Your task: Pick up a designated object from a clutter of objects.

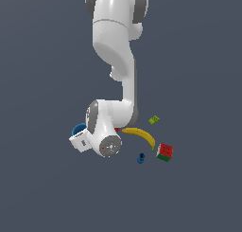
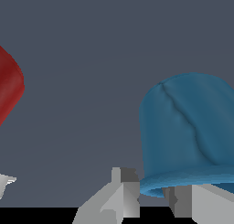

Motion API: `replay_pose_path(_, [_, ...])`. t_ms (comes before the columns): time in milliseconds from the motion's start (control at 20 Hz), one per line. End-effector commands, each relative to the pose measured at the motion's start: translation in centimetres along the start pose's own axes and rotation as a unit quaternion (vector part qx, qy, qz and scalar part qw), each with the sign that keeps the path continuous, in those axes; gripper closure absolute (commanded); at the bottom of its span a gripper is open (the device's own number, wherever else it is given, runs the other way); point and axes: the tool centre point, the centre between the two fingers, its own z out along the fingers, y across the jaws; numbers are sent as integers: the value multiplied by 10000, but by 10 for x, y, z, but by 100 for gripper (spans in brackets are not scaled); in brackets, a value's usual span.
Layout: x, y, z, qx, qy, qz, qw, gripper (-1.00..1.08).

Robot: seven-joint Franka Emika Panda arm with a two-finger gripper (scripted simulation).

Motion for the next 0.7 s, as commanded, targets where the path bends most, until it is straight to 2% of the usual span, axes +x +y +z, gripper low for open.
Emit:
replay_pose_path(0, [0, 0, 0, -2, 2, -3, 10000, 108])
replay_pose_path(650, [-3, -5, -5, -2, 2, 1, 10000, 108])
